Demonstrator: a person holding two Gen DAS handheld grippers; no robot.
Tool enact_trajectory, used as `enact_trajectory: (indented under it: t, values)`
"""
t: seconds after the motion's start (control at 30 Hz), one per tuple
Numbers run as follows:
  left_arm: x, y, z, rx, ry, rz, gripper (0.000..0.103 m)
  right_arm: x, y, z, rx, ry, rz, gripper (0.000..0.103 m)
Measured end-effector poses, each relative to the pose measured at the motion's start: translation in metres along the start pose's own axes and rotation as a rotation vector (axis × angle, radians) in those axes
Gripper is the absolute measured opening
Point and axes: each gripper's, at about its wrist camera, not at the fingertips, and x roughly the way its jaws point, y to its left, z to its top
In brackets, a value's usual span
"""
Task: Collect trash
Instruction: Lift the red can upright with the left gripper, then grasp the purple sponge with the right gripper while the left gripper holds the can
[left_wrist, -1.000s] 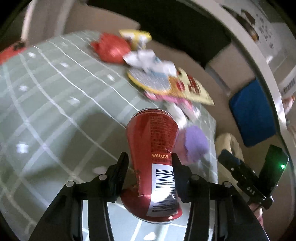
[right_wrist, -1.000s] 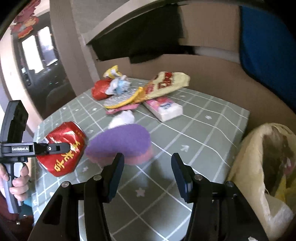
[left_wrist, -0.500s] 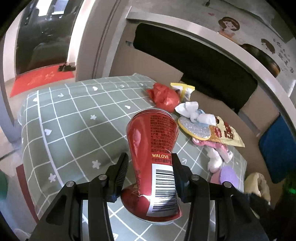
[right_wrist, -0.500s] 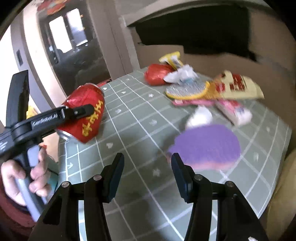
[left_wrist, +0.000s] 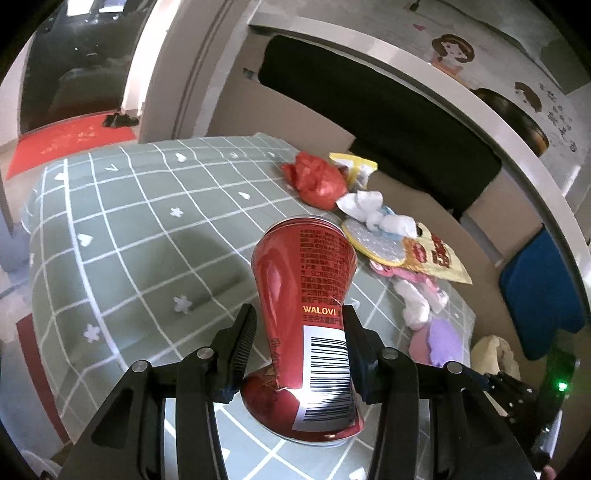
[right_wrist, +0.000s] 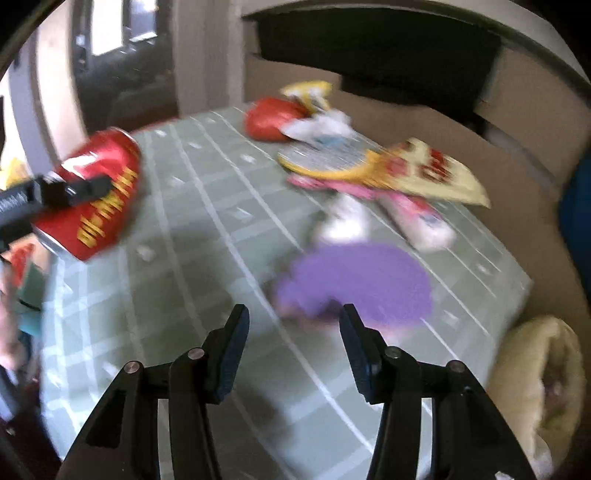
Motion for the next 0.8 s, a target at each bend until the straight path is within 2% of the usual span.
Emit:
enact_trajectory:
  t: [0.07, 0.2, 0.37, 0.43, 0.6, 0.8]
  values:
    - [0.001, -0.002, -0.001, 0.007, 0.006, -0.009, 0.047, 0.001, -0.023, -0.014, 0.059, 0.036, -0.040, 0.048]
    - [0.002, -0.001, -0.001, 0.009, 0.011, -0.010, 0.047, -0.001, -0.058, -0.027, 0.186, 0.038, -0.067, 0.049]
    - [0.002, 0.004, 0.002, -0.014, 0.002, -0.003, 0.047, -0.007, -0.082, -0.023, 0.380, -0.035, 0.063, 0.050]
    - [0.002, 0.004, 0.002, -0.011, 0.000, -0.002, 0.047, 0.001, -0.081, -0.012, 0.417, -0.044, 0.083, 0.050]
    - [0.003, 0.006, 0.001, -0.010, 0.013, -0.001, 0.047, 0.019, -0.069, 0.010, 0.446, -0.052, 0.049, 0.053]
    - [0.008, 0.007, -0.001, -0.001, 0.037, -0.012, 0.047, 0.041, -0.060, 0.034, 0.428, -0.038, 0.023, 0.064]
